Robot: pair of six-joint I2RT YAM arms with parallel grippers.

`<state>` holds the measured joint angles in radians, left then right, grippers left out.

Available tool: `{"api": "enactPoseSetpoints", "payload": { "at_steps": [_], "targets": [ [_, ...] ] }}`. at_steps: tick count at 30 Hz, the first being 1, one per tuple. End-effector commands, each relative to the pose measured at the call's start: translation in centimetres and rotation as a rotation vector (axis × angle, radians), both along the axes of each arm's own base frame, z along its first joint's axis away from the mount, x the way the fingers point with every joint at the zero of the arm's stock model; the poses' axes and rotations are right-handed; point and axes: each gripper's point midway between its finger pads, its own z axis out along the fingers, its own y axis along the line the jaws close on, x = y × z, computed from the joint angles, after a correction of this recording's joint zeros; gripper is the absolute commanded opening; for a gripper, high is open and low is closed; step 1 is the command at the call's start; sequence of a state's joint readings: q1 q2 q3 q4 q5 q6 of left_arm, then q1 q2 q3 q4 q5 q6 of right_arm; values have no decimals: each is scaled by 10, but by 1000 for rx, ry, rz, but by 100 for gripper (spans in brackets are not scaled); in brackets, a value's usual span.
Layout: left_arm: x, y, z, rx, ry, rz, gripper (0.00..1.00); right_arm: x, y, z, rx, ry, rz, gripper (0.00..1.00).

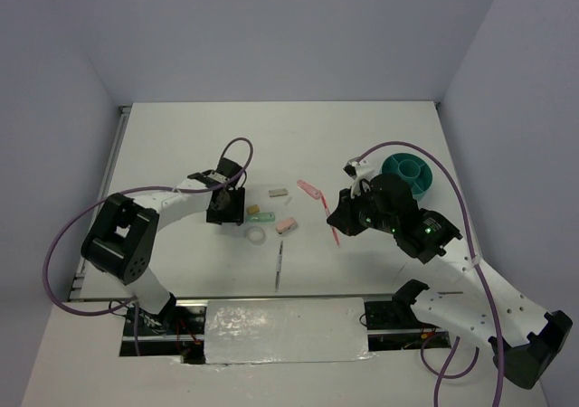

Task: Sort the stationery into containers
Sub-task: Pick up the pen cap from the center of the board.

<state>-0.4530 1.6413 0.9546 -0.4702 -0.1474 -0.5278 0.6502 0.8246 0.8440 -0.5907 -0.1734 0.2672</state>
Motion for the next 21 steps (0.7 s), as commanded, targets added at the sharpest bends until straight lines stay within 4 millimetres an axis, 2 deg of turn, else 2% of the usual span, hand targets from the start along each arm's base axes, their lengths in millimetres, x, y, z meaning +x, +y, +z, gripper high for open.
{"api": "enactPoseSetpoints", "payload": {
  "at_steps": [1, 2, 11, 21],
  "targets": [
    [-2, 0, -5, 21, 2, 3, 66, 2, 6, 8, 20, -37, 23, 0],
    [-4, 0, -7, 24, 5, 3, 63, 2, 6, 8, 21, -38, 24, 0],
    [-7, 5, -16, 61, 20, 9, 58, 0, 4, 8, 23, -40, 26, 0],
    [0, 7, -21, 89, 6, 3, 57, -2, 5, 6, 30, -35, 34, 0]
  ]
}}
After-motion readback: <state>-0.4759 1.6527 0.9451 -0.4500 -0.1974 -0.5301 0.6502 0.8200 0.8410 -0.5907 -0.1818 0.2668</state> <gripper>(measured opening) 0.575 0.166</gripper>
